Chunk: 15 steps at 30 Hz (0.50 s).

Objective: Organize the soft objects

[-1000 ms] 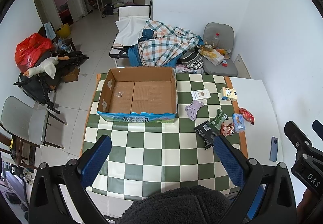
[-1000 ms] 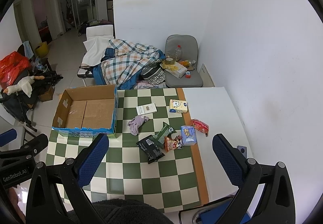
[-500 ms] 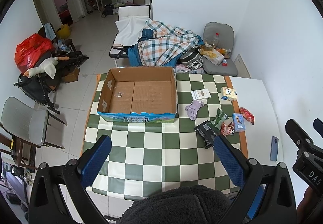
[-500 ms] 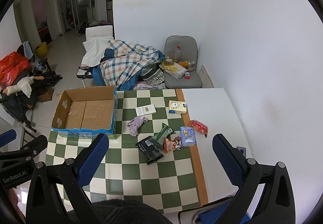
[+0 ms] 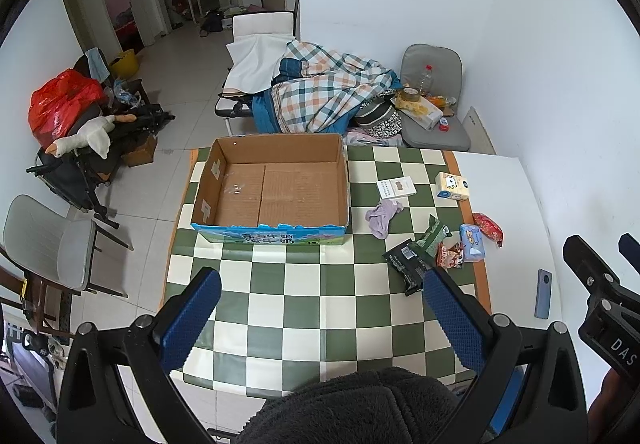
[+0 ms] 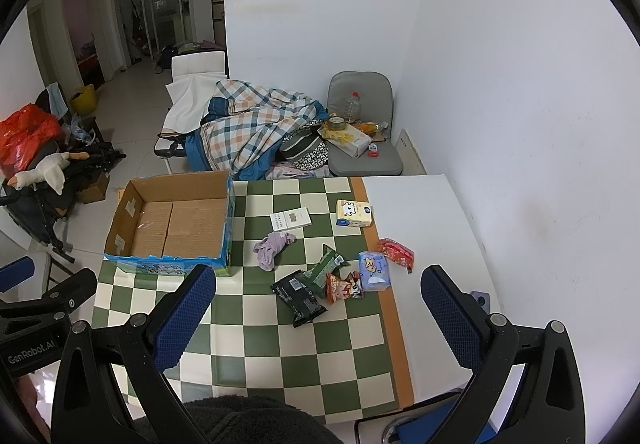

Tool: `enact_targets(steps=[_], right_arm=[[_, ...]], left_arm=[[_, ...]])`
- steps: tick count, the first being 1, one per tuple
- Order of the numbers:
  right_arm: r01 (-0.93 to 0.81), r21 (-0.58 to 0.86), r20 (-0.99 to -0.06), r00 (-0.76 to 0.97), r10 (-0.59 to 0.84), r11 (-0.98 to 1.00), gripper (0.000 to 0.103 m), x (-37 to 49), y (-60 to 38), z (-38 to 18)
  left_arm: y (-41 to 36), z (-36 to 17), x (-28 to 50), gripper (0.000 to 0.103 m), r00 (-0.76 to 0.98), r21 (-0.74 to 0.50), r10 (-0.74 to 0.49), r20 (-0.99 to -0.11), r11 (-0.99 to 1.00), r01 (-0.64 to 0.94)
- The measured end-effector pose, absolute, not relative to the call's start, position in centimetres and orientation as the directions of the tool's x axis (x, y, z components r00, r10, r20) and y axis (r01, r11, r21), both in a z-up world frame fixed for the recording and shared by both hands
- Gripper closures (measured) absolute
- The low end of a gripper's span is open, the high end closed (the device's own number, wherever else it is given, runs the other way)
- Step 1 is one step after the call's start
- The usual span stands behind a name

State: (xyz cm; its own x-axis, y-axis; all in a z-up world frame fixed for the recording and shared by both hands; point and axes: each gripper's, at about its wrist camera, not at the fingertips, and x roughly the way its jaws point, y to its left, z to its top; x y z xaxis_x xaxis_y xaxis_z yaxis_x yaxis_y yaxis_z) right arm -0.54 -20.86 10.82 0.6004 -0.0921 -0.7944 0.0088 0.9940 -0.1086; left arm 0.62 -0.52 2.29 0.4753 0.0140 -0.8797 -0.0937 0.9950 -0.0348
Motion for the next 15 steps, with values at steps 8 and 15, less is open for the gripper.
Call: enact_targets(steps=[8,15], right_arm=[[0.074,-0.045,-0.844,0.531,-0.078,0.996,0.0,2.2,-24.6,8.7],[0.175,-0.084,-0.912,0.383,-0.147,0.981,0.0,9.6,-33.2,1.0]], left_arm=[[-2.7,0.4,6.6,0.0,0.454,-0.036,-0.018,-0.891,0.999,-0.03],[-8.2,-8.0,17.8,0.0,0.367,0.064,0.018,-0.93,0.991,0.114]])
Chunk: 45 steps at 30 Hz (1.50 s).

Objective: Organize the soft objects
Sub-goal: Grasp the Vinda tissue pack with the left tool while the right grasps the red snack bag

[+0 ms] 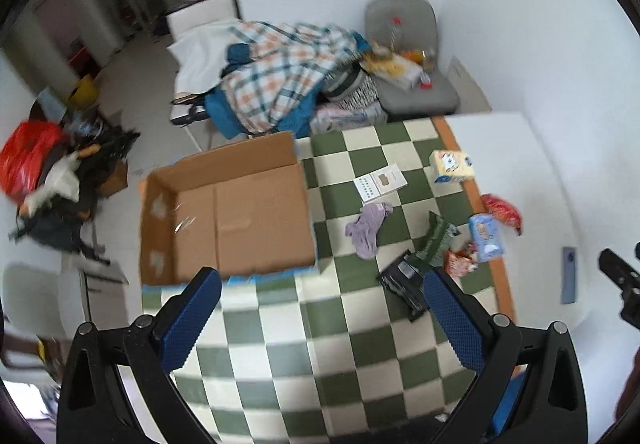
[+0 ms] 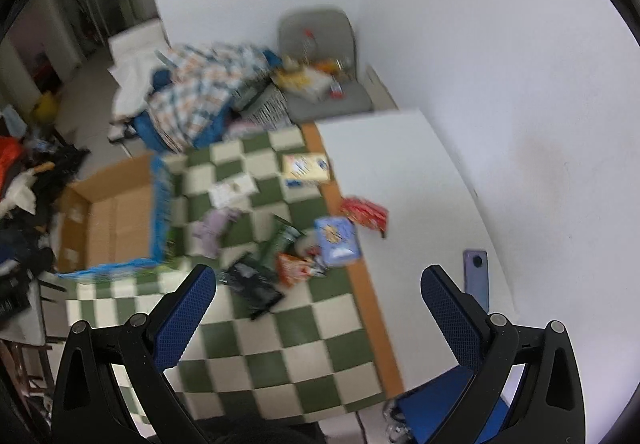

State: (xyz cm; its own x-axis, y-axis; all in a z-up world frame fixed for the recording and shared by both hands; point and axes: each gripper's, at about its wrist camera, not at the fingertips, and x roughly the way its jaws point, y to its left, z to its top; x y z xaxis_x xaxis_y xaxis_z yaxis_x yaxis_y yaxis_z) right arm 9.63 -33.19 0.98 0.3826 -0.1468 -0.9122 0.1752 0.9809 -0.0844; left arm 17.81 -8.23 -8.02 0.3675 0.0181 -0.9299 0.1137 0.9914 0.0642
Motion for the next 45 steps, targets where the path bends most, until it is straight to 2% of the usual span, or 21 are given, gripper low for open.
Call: enact_targets(steps=[6,11,17,20,23,24,25,28,30,32,37,39,42,43,44,45], right_arm=[[0.172,-0.145,-0.957,0.228,-0.182,0.974,0.0,18.4,-40.9,-9.8],[0.108,-0.121,-0.989,0.071,-0.129,0.987,0.0,25.4,-46.2,-20.2],[-0.1,-0.074,-0.991,-0.102,-0.084,0.992,0.0,31.5,-48.6,-30.2],[-0.242,-0.071,-0.981,-0.159,-0.111,0.968,0.001,32.9,-48.6,-34.3],[-0.319,-0.013,-0.97,-0.226,-0.09,0.948,0.012,33.4,-48.6,-37.9],[-0.324,0.01,-0.968,-0.24,-0.072,0.946,0.027,33.4,-48.6,-38.8],[-0.318,-0.001,-0.966,-0.244,-0.083,0.948,0.039,33.5,-48.8,-39.5],[-0.191,0.025,-0.974,-0.227,-0.02,0.981,0.045,33.9,-50.3,-40.2],[0.007,-0.032,-0.978,-0.206,-0.03,0.999,0.045,34.1,-52.8,-40.2],[0.118,-0.046,-0.983,-0.182,-0.024,0.992,0.046,34.0,-54.5,-40.4],[0.201,0.015,-0.985,-0.167,0.05,0.979,0.04,34.0,-56.2,-42.4],[0.207,0.018,-0.983,-0.177,0.055,0.978,0.035,34.0,-56.7,-43.4],[0.211,0.031,-0.979,-0.19,0.072,0.977,0.034,34.1,-57.1,-44.8],[0.207,0.03,-0.979,-0.191,0.071,0.978,0.034,34.2,-57.1,-45.3],[0.202,0.029,-0.979,-0.193,0.069,0.979,0.034,34.2,-57.1,-45.7],[0.2,0.028,-0.979,-0.193,0.067,0.979,0.034,34.5,-57.4,-46.7]], left_arm=[[-15.3,-17.3,26.9,0.0,0.291,0.137,0.063,-0.955,0.96,0.244],[-22.5,-24.3,31.8,0.0,0.213,0.157,0.076,-0.974,0.906,0.393],[-29.4,-30.0,35.9,0.0,0.19,0.196,0.106,-0.976,0.807,0.557],[-30.9,-32.5,37.2,0.0,0.156,0.186,0.114,-0.981,0.772,0.608],[-31.5,-34.6,38.6,0.0,0.139,0.199,0.144,-0.98,0.754,0.626],[-31.6,-35.0,38.9,0.0,0.129,0.196,0.147,-0.981,0.754,0.627],[-31.7,-35.3,39.3,0.0,0.119,0.189,0.147,-0.982,0.755,0.628],[-32.4,-35.8,40.3,0.0,0.098,0.154,0.118,-0.988,0.754,0.639],[-33.5,-36.3,40.9,0.0,0.098,0.146,0.109,-0.989,0.732,0.666],[-34.8,-37.2,41.2,0.0,0.09,0.144,0.114,-0.989,0.701,0.699],[-38.1,-40.2,41.1,0.0,-0.026,0.053,0.116,-0.993,0.625,0.779],[-38.9,-40.9,40.9,0.0,-0.03,0.059,0.135,-0.99,0.608,0.792],[-39.5,-41.9,40.2,0.001,-0.033,0.063,0.151,-0.988,0.59,0.805],[-39.6,-42.2,40.1,0.007,-0.03,0.066,0.153,-0.988,0.585,0.808],[-39.7,-42.4,39.9,0.017,-0.027,0.07,0.156,-0.987,0.582,0.81],[-39.7,-42.7,39.7,0.02,-0.027,0.071,0.158,-0.987,0.583,0.809]])
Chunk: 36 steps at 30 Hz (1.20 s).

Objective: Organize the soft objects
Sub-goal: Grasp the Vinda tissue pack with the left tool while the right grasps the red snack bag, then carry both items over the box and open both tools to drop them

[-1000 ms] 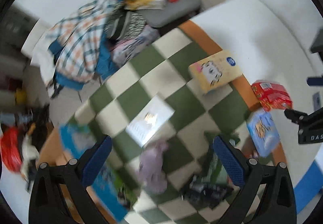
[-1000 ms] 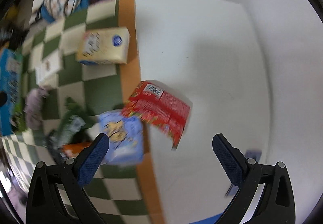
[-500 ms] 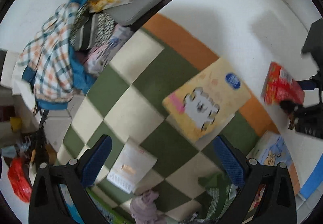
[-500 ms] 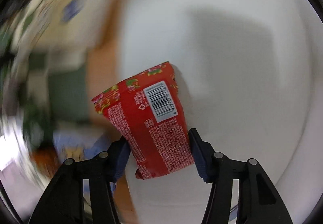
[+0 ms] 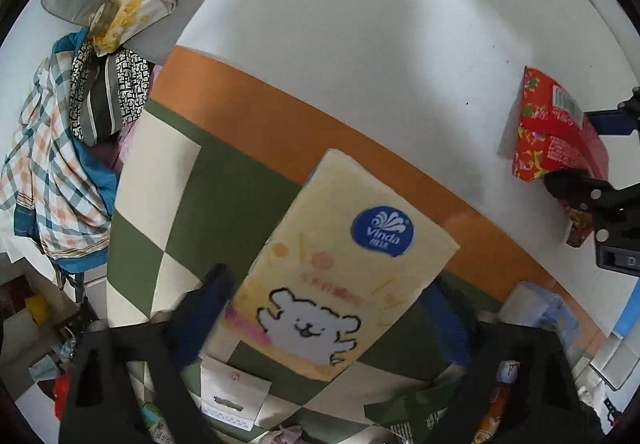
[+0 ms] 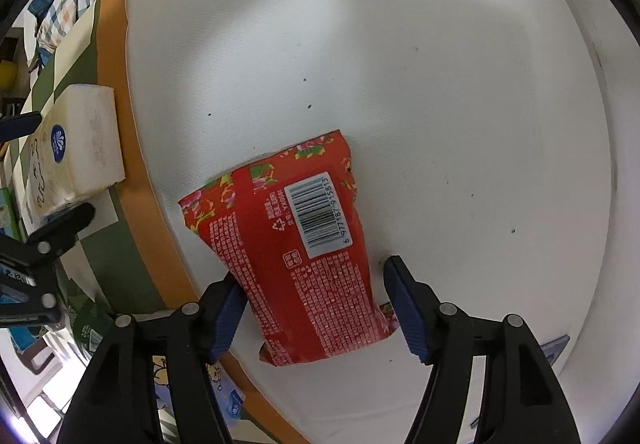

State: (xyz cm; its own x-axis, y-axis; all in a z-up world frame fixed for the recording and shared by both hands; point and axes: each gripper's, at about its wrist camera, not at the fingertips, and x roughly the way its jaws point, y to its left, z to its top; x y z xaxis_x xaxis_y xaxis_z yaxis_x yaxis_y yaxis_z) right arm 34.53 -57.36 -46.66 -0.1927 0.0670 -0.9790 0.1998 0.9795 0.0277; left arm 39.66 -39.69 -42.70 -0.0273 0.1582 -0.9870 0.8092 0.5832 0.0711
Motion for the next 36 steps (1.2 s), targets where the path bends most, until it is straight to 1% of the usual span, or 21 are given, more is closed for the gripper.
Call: enact_targets(steps=[1,2,5,6,8,10,14,16,18,21,25,27,29,30,32,36], right_arm=[[0.199,0.026,-0.979,-0.193,0.065,0.98,0.033,34.5,-57.4,-47.2],[0.197,0.024,-0.979,-0.193,0.063,0.98,0.033,34.4,-57.3,-47.6],[0.194,0.009,-0.98,-0.194,0.047,0.981,0.034,33.9,-56.4,-48.6],[0.195,0.002,-0.98,-0.195,0.041,0.981,0.036,33.6,-56.6,-48.6],[0.204,-0.007,-0.983,-0.181,0.03,0.979,0.048,32.9,-55.8,-47.9],[0.225,-0.005,-0.984,-0.175,0.035,0.974,0.053,32.8,-55.1,-47.3],[0.285,0.03,-0.988,-0.14,0.073,0.958,0.055,31.3,-54.6,-46.9],[0.31,0.055,-0.991,-0.1,0.09,0.949,0.055,30.4,-54.0,-45.8],[0.323,0.094,-0.991,-0.058,0.118,0.942,0.055,29.4,-53.1,-44.8],[0.314,0.152,-0.987,0.005,0.158,0.937,0.055,28.6,-50.4,-41.3],[0.249,0.231,-0.973,0.063,0.222,0.941,0.055,28.9,-44.2,-34.8],[0.204,0.263,-0.964,0.083,0.251,0.943,0.055,28.8,-40.9,-32.8],[0.151,0.303,-0.952,0.091,0.292,0.941,0.055,30.0,-36.6,-29.8],[0.123,0.327,-0.944,0.094,0.317,0.937,0.055,29.7,-34.0,-29.1],[0.074,0.356,-0.932,0.091,0.35,0.931,0.055,30.8,-29.9,-24.8],[-0.015,0.41,-0.91,0.063,0.41,0.912,0.055,30.2,-20.7,-22.0]], left_arm=[[-39.6,-42.9,39.5,0.028,-0.031,0.069,0.159,-0.987,0.587,0.806],[-39.7,-43.1,39.4,0.031,-0.036,0.066,0.157,-0.987,0.594,0.802],[-39.3,-42.9,39.3,0.035,-0.036,0.056,0.134,-0.99,0.624,0.779],[-39.0,-42.8,39.2,0.036,-0.036,0.054,0.127,-0.991,0.641,0.766],[-38.6,-42.4,39.4,0.039,-0.03,0.057,0.116,-0.993,0.676,0.735],[-37.7,-41.5,39.1,0.04,-0.023,0.048,0.089,-0.996,0.721,0.691],[-35.3,-38.7,38.4,0.04,-0.005,0.022,0.031,-1.0,0.816,0.578],[-33.1,-37.4,38.0,0.04,-0.046,-0.031,-0.01,-0.999,0.875,0.482],[-30.5,-35.6,37.6,0.04,-0.075,-0.11,-0.088,-0.993,0.918,0.381],[-26.3,-32.1,36.4,0.04,-0.047,-0.174,-0.168,-0.985,0.944,0.28],[-19.8,-27.4,34.1,0.04,0.042,-0.208,-0.218,-0.975,0.963,0.174],[-15.8,-25.3,32.9,0.04,0.084,-0.22,-0.23,-0.97,0.968,0.119],[-11.6,-23.4,31.9,0.04,0.119,-0.232,-0.238,-0.964,0.971,0.063],[-9.2,-22.4,31.2,0.04,0.133,-0.231,-0.234,-0.963,0.972,0.037],[-5.6,-20.8,29.9,0.04,0.152,-0.223,-0.218,-0.964,0.975,-0.017],[3.6,-19.5,28.4,0.04,0.173,-0.205,-0.185,-0.967,0.973,-0.107]])
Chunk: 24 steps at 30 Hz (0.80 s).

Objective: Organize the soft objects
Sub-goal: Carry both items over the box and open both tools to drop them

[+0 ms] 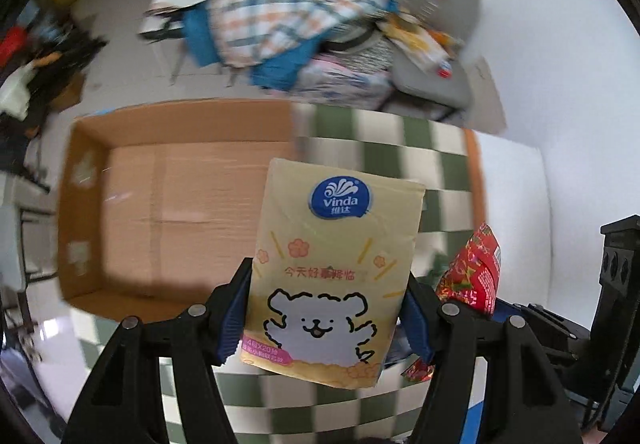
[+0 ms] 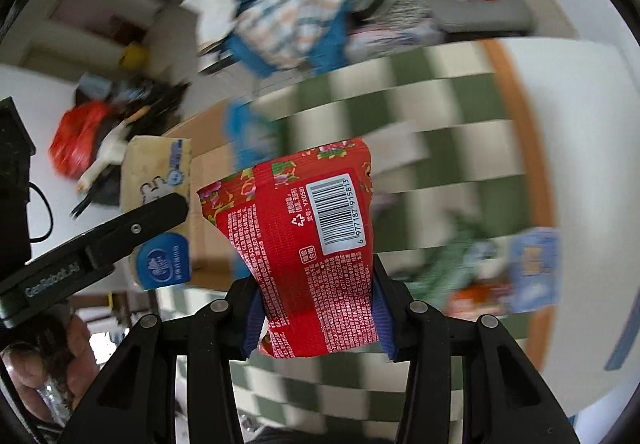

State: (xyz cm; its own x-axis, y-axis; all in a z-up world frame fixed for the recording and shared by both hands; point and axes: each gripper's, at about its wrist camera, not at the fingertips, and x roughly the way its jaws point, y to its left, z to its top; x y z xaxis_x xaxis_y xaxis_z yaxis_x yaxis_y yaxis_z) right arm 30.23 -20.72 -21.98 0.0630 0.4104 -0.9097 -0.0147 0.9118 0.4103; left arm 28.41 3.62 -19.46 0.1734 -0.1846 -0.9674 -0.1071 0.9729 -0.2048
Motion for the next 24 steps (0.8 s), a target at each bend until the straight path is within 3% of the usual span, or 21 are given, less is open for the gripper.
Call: enact_targets(steps=[6,12,24], right_arm=[[-0.103,0.418,-0.907,0.004,0.421,0.902,0.055,30.3,-7.8,-22.2],[-0.122,0.341,-0.94,-0.036,0.339,0.932,0.055,33.4,1.7,-27.1],[-0.093,0.253,-0.966,-0.072,0.247,0.963,0.055,38.7,6.4,-35.1]], left_arm=[[13.5,-22.2,29.1,0.04,0.124,-0.194,-0.171,-0.977,0.96,-0.201],[18.4,-27.8,32.7,0.04,0.051,-0.229,-0.224,-0.973,0.945,-0.232],[20.4,-34.7,37.7,0.04,-0.047,-0.27,-0.286,-0.957,0.939,-0.213]])
